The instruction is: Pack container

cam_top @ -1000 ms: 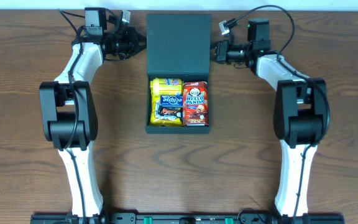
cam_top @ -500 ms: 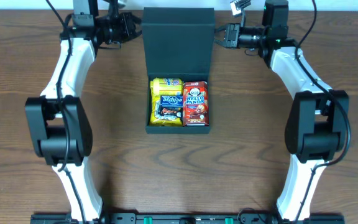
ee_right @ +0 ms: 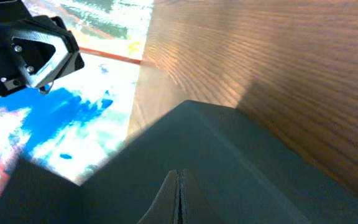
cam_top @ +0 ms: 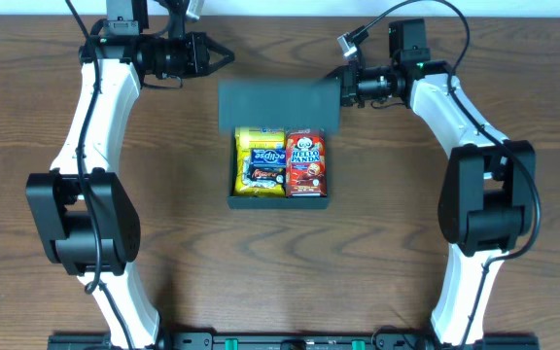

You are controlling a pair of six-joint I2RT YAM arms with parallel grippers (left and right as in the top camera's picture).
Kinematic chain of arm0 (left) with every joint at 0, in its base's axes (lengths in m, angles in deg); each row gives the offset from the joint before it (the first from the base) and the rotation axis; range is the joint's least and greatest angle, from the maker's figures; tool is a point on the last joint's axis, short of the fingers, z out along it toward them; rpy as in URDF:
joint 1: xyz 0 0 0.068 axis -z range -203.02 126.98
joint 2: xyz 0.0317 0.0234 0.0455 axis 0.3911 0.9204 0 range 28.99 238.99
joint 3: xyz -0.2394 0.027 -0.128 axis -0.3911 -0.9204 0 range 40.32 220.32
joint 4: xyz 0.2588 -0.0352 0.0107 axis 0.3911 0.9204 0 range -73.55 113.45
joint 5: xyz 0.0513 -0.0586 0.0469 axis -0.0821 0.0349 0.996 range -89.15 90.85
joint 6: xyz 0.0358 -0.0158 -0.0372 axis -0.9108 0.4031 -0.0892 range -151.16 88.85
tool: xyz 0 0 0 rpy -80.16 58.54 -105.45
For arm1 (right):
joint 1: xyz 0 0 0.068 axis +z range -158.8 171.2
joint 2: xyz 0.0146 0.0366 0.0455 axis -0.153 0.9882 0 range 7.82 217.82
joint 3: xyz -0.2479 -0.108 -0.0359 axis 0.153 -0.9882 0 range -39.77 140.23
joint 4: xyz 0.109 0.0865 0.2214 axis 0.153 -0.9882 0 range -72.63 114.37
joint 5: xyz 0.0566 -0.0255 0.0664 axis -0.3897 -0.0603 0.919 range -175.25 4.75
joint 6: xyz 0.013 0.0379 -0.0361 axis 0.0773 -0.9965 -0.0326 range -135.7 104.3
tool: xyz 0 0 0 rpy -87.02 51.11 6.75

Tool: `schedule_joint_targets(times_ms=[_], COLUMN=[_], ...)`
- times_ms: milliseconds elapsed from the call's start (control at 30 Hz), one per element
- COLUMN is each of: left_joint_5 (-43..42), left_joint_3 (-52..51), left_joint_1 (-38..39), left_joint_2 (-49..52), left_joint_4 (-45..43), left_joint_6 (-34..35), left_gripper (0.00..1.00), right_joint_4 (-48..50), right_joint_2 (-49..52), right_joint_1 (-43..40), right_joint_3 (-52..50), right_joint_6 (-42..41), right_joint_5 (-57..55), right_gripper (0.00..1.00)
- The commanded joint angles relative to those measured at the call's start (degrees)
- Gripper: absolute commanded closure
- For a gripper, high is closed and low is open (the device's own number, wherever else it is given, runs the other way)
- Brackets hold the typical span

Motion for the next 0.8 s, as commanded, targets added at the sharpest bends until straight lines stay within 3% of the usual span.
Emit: schedule_joint_targets(times_ms=[0, 400, 633, 767], left_joint_5=[2.10, 4.50, 8.98, 9.42], left_joint_3=[1.42, 1.42, 1.42, 1.42], left_joint_1=[-0.13, -0.13, 1.05, 1.92], left_joint_2=[-1.60, -6.19, -13.57, -18.95], left_joint_4=[0.35, 5.75, 13.09, 15.91], left_joint_6=[-2.40, -2.45, -2.43, -2.43], left_gripper=[0.94, 0.94, 0.94, 0.94], right_joint_4=[-0.17, 4.39, 19.19, 28.46], right_joint_2=[-0.66, -4.28, -9.20, -10.82], right_joint_1=[-0.37, -0.70, -1.38, -2.03], right_joint_3=[0.09, 0.09, 0.09, 0.09], right_joint_6=[2.34, 2.73, 5.55, 2.10], right_joint_5=[-1.62, -12.09, -13.42, -13.38], right_gripper=[0.98, 0.99, 0.99, 0.99])
